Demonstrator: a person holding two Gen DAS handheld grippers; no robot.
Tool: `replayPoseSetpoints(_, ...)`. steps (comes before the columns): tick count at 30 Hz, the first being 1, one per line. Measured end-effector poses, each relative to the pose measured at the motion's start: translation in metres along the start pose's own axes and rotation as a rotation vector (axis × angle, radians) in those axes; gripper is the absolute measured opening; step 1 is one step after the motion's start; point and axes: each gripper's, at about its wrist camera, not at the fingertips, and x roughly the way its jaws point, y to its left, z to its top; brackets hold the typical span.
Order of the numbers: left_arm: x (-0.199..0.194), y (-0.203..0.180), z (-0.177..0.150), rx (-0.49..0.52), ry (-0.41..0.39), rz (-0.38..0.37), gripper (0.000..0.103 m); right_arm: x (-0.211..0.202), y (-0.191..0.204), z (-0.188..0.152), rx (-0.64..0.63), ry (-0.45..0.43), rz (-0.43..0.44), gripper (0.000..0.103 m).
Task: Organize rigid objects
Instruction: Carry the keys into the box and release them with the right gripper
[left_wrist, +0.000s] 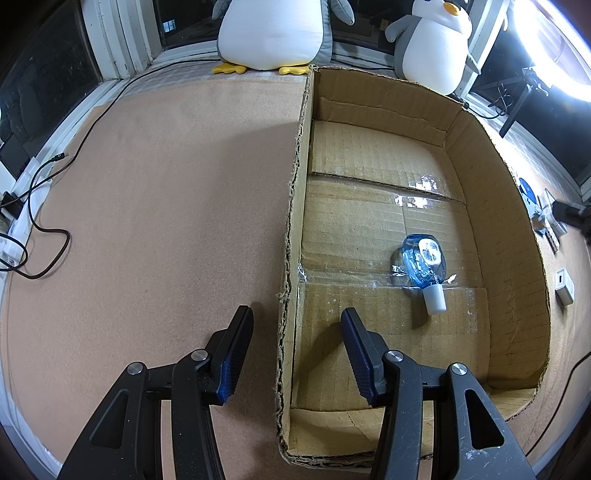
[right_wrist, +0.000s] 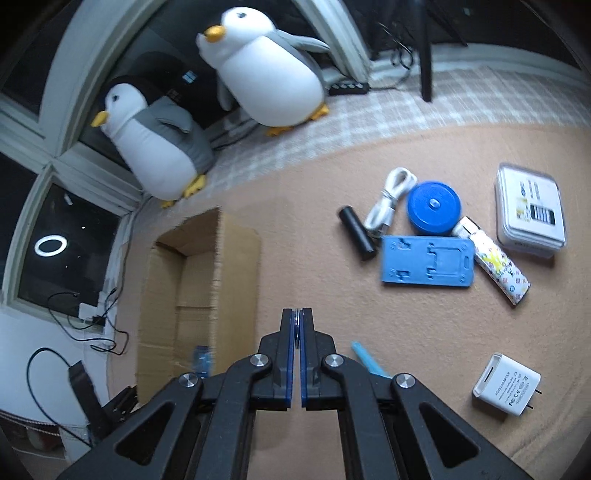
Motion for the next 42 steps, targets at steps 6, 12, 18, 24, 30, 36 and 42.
replayPoseSetpoints(6,0.0,0.0,0.0,0.0,-0.001,0.0,0.054,-0.018,0.056,0.006,-0.108,-0.045,0.057,0.002)
replayPoseSetpoints(12,0.0,-0.001,0.0,0.0,-0.001,-0.001,0.054,-0.006,0.101,0.008,-0.192,-0.031,0.082,0.002)
replayPoseSetpoints(18,-0.001,-0.002,0.001,-0.005,-0.001,-0.004,0.054,0.025,0.124,0.005,-0.238,0.007,0.066,0.002)
replayPoseSetpoints(24,-0.001,-0.001,0.001,-0.006,-0.002,-0.004,0.054,0.056,0.131,-0.002,-0.271,0.047,0.013,0.002)
replayPoseSetpoints(30,-0.001,-0.001,-0.001,-0.004,-0.003,-0.003,0.054,0.08,0.132,-0.007,-0.3,0.073,-0.053,0.002)
replayPoseSetpoints(36,0.0,-0.001,0.0,-0.005,-0.003,-0.004,0.054,0.094,0.131,-0.011,-0.318,0.089,-0.087,0.002)
replayPoseSetpoints(42,0.0,-0.001,0.0,-0.006,-0.004,-0.004,0.054,0.095,0.134,-0.011,-0.337,0.091,-0.077,0.009)
